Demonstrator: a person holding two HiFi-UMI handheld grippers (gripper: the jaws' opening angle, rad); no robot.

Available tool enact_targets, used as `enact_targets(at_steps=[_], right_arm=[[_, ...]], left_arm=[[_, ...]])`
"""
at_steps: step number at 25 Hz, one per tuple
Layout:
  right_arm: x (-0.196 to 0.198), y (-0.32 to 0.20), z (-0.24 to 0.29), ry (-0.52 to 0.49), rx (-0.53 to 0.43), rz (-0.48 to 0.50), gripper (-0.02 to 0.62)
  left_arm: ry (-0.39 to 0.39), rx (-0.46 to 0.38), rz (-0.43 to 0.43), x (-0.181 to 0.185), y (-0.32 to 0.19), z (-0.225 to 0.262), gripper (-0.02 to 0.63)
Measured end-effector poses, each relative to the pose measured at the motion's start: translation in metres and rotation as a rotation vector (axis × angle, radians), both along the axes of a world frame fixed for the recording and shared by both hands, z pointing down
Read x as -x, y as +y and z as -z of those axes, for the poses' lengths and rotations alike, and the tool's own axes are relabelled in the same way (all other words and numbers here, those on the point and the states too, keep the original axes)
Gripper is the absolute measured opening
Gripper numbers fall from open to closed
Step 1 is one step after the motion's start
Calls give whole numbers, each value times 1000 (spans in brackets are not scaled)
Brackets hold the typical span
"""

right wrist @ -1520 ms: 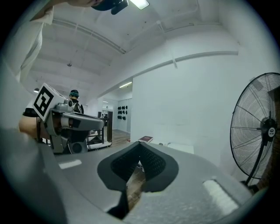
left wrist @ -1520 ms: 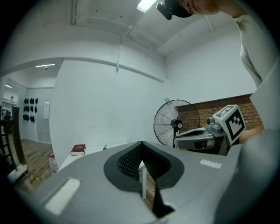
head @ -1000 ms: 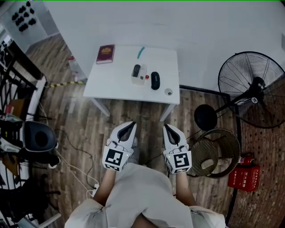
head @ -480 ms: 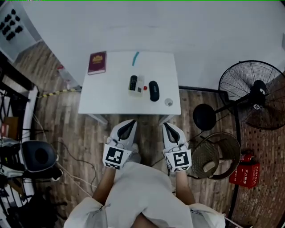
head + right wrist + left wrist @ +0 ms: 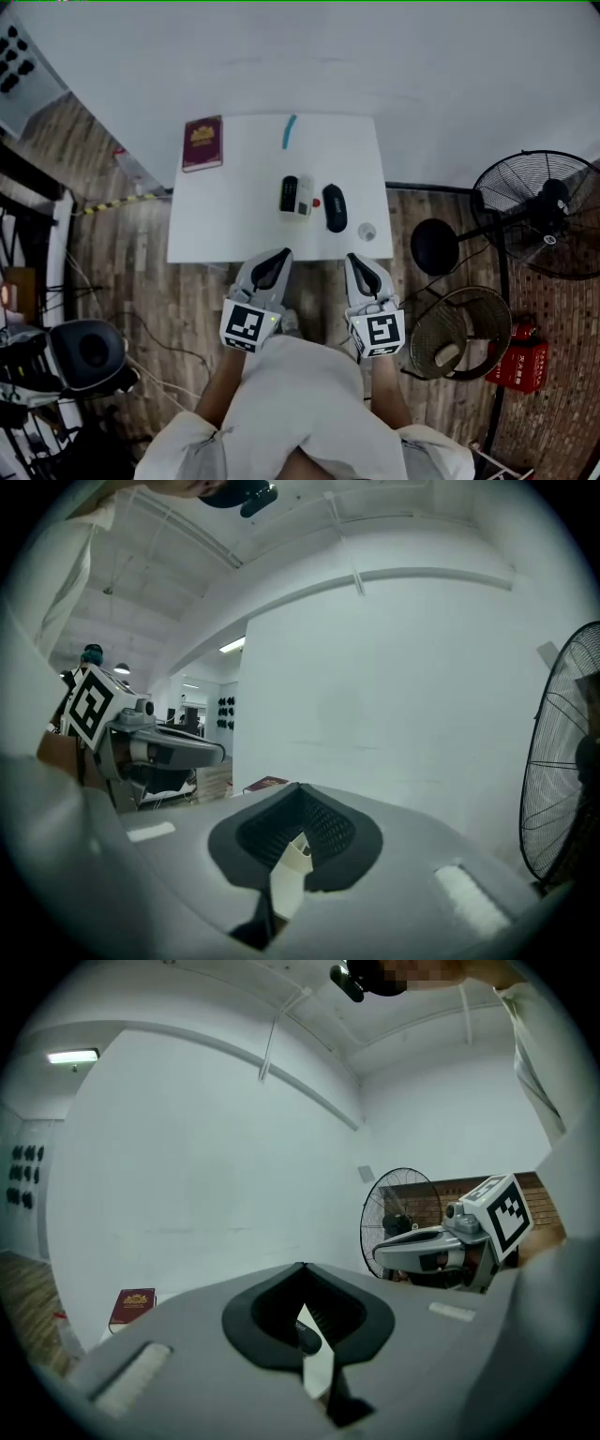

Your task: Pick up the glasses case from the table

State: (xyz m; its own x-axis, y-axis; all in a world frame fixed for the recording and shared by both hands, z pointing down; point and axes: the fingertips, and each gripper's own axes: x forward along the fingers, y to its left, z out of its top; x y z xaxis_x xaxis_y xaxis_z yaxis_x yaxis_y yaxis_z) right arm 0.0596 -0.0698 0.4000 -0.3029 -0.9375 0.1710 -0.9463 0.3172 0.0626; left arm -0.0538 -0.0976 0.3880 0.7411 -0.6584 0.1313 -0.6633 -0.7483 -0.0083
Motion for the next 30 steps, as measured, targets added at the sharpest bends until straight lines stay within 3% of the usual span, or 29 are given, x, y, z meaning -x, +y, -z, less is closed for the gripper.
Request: enact_targets(at_steps=[15,22,30], right_arm=[[-8,-51,-24,10,73,-66,5],[-20,-78,-34,6,90,-46,5],[-46,-121,-70,-1,173,-14,5]], left_arm=[[1,62,-63,-13,-58,-27,18],[-6,68,-48,-28,-83,-32,18],[-38,114,-40,-56,-120,-62,18]])
